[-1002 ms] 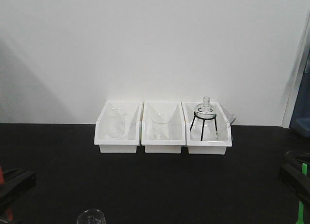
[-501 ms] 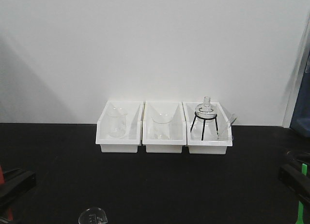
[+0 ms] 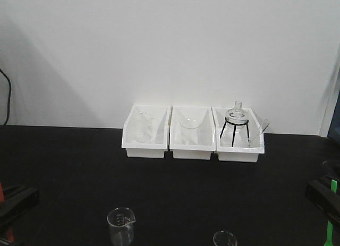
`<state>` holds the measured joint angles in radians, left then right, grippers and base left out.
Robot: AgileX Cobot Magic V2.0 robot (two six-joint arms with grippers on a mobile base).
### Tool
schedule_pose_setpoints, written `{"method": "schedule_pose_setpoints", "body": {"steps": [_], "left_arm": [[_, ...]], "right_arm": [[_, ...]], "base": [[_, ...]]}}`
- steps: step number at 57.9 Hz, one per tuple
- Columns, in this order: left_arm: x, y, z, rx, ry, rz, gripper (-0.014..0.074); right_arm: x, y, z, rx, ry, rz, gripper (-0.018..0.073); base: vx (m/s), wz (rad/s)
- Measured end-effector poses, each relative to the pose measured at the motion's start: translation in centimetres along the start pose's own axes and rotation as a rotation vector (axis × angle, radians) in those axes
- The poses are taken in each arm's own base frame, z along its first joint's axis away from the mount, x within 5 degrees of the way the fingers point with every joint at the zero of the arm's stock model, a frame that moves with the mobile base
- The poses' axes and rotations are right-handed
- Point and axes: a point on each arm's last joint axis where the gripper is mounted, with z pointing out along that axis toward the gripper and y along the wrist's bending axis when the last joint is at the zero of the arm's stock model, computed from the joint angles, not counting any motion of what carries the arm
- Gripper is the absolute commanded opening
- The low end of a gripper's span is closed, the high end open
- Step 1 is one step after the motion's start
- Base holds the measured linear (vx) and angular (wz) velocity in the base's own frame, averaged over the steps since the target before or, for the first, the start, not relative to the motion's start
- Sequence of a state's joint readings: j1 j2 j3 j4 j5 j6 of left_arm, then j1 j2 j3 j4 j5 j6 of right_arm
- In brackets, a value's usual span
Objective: Sort red and green spoons into left cabinet
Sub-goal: 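Drive the base away from the bench along the lab benches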
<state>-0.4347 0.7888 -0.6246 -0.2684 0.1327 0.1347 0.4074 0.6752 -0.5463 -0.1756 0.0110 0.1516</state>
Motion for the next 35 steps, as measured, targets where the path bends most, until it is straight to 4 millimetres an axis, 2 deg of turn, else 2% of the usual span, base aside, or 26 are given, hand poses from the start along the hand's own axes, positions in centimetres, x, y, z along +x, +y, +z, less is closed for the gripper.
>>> {"method": "schedule_pose_setpoints", "body": {"steps": [17,35], "left_arm": [[0.00,0.00,0.00,0.000,0.000,0.000,0.0000],[0.01,0.00,0.00,0.000,0.001,0.000,0.0000]], "right_arm": [[0.00,0.00,0.00,0.000,0.000,0.000,-0.0001],[0.00,0.00,0.00,0.000,0.000,0.000,-0.0001]], "base": [[-0.20,0.14],[-0.17,0.34]]}}
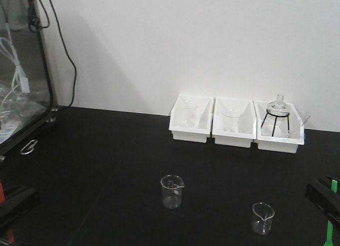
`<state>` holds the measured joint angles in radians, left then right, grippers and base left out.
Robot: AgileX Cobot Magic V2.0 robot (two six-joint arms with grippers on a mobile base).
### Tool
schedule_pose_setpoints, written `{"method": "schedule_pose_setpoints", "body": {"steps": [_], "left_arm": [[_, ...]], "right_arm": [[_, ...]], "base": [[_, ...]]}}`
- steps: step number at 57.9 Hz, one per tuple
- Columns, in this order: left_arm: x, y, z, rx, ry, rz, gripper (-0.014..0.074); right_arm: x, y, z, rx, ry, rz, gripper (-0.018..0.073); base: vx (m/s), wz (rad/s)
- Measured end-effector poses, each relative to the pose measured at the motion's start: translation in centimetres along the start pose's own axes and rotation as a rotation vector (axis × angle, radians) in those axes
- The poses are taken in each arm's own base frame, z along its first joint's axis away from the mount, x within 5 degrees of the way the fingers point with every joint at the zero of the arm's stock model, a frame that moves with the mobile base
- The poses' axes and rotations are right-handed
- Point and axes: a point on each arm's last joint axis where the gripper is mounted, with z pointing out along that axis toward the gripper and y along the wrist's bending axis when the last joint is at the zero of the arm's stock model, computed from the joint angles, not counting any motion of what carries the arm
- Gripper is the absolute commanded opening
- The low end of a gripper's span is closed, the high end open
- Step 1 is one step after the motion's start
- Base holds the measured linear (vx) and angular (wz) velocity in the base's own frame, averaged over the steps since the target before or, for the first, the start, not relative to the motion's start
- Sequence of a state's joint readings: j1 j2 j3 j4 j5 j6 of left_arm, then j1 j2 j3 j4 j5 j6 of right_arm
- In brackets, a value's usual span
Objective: Sort red and green spoons into left cabinet
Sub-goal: 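Drive the base away from the bench along the lab benches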
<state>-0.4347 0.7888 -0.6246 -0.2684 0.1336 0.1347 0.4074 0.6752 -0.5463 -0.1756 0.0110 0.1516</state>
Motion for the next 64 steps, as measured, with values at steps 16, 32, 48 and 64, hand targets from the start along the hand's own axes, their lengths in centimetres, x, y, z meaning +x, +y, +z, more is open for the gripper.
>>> {"method": "schedule_pose_setpoints", "body": {"steps": [16,32,48,64], "left_arm": [[0.00,0.00,0.00,0.000,0.000,0.000,0.0000],[0.00,0.00,0.00,0.000,0.000,0.000,0.0000],[0.00,0.00,0.00,0.000,0.000,0.000,0.0000],[0.00,0.00,0.00,0.000,0.000,0.000,0.0000]], "right_arm": [[0.00,0.00,0.00,0.000,0.000,0.000,-0.0001],[0.00,0.00,0.00,0.000,0.000,0.000,-0.0001],[0.00,0.00,0.00,0.000,0.000,0.000,-0.0001],[0.00,0.00,0.00,0.000,0.000,0.000,-0.0001]], "base": [[-0.16,0.41],[-0.14,0.46],[-0.12,0.45],[-0.09,0.35]]}}
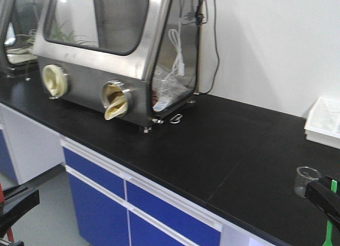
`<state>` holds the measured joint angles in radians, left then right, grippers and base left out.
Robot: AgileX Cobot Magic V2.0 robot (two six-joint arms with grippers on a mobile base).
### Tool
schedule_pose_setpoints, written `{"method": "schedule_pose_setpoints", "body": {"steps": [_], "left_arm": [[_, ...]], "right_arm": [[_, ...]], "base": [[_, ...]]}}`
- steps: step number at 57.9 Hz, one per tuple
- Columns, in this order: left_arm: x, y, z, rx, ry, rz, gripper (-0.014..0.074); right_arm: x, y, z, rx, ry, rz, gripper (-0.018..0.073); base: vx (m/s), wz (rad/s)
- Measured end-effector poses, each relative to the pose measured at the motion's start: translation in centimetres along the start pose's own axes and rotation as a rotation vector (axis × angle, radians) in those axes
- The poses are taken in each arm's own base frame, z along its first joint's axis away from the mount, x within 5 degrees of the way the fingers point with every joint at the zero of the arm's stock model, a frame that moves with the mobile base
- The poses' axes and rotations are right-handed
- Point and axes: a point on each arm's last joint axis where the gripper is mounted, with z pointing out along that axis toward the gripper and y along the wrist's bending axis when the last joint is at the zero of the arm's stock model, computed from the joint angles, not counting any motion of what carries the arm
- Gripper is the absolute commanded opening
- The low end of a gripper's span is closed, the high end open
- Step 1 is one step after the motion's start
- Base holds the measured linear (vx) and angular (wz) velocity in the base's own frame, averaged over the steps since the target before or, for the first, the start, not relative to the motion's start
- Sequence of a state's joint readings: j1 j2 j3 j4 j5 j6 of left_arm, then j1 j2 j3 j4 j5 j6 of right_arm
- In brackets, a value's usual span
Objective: Sort red and green spoons into left cabinet
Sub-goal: 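Drive the base away from the bench along the lab benches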
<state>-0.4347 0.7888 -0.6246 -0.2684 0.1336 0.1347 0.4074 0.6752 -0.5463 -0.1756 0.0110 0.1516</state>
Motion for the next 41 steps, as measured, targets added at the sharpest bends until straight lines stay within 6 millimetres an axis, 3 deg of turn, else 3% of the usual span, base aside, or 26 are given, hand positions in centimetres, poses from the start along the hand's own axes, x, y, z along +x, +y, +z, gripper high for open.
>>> {"method": "schedule_pose_setpoints", "body": {"steps": [41], "left_arm": [[0.00,0.00,0.00,0.000,0.000,0.000,0.0000]], "right_arm": [[0.00,0.00,0.00,0.000,0.000,0.000,-0.0001]], "base": [[-0.03,0.27]]}}
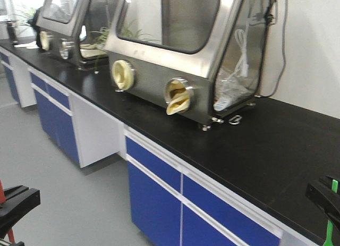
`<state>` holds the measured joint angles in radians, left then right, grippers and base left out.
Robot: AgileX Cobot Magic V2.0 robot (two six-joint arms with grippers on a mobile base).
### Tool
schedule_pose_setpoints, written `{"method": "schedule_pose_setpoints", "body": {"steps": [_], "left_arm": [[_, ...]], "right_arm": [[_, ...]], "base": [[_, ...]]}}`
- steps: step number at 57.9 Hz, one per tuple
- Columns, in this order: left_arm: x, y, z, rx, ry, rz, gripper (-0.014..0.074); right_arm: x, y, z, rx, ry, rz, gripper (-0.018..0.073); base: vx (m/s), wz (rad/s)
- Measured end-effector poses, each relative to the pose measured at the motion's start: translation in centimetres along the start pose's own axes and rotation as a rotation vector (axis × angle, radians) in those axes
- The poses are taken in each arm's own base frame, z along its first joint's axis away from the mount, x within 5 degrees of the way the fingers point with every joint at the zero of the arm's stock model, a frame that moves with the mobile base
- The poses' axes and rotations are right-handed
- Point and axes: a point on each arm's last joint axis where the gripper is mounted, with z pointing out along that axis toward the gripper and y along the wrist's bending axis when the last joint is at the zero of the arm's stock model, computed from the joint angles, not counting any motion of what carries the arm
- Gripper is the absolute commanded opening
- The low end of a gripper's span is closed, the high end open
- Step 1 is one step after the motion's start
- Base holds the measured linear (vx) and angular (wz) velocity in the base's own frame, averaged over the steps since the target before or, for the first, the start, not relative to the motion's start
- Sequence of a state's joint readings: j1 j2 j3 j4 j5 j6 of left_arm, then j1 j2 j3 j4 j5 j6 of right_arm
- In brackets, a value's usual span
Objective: Sort red and green spoons into left cabinet
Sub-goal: 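Drive the base away from the bench along the lab benches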
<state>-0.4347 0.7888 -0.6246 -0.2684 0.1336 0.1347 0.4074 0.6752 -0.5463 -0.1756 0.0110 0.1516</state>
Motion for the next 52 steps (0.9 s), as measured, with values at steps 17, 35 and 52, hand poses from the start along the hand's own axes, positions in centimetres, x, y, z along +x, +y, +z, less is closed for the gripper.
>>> {"method": "schedule_pose_setpoints", "body": {"steps": [17,35,52], "left_arm": [[0.00,0.00,0.00,0.000,0.000,0.000,0.0000],[0.00,0.00,0.00,0.000,0.000,0.000,0.0000],[0.00,0.00,0.00,0.000,0.000,0.000,0.0000]], "right_arm": [[0.00,0.00,0.00,0.000,0.000,0.000,-0.0001],[0.00,0.00,0.00,0.000,0.000,0.000,-0.0001],[0.00,0.00,0.00,0.000,0.000,0.000,-0.0001]], "base": [[0.07,0.48],[0.17,0.60],[0.24,0.54]]}}
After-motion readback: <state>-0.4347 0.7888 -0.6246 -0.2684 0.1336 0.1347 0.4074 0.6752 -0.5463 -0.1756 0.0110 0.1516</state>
